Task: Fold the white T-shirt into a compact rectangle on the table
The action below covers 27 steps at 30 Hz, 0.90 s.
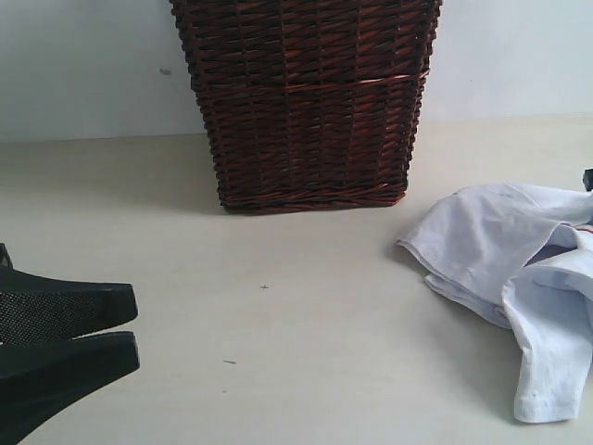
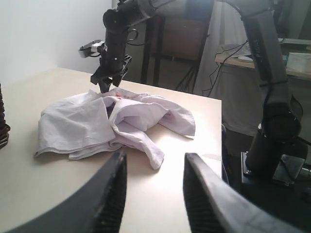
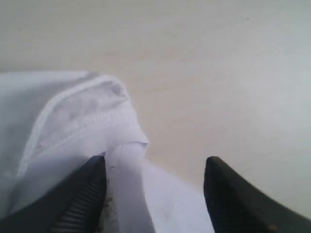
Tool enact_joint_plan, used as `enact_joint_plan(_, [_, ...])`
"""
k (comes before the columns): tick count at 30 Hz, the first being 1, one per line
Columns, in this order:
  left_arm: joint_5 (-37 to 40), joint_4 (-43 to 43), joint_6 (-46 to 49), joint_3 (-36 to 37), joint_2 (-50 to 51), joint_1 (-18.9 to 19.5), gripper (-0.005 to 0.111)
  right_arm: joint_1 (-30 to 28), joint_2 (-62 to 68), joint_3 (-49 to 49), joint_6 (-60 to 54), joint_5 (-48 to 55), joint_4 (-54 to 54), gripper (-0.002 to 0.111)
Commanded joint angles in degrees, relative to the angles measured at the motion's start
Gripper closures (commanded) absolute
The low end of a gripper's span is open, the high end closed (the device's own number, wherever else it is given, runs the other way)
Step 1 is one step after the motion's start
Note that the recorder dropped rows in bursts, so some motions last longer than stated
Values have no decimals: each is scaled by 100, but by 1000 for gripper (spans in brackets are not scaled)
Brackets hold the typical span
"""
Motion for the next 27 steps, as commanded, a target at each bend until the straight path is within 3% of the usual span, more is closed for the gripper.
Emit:
enact_joint_plan(1, [15,32,-31,24,14,-25,68,277,-342,-93,-1090,310,-20,49])
enact_joint_plan(7, [-20,107,-31,24,14,-25,68,745,-1183,-93,-1734,674,751,54])
enact_joint_plan(12, [-100,134,-187,93,29,-77,68,916,-1701,-93,-2350,1790,1610,60])
enact_joint_plan(15, [25,-84,-346,93,274,-560,68,916,-1900,-24,-2267,2185,1726,65])
enact_joint_plan(20, [1214,-684,-34,34,830,-1535,68,916,-2149,1021,-2306,2068,1662,86])
enact_joint_plan(23, [1253,-757,2,34,935,-1783,68,916,-2109,1794,-2354,826,1667,83])
enact_joint_plan(27, [1280,-746,-32,34,935,-1847,68,916,-1849,2170,-3452,429,2811,65])
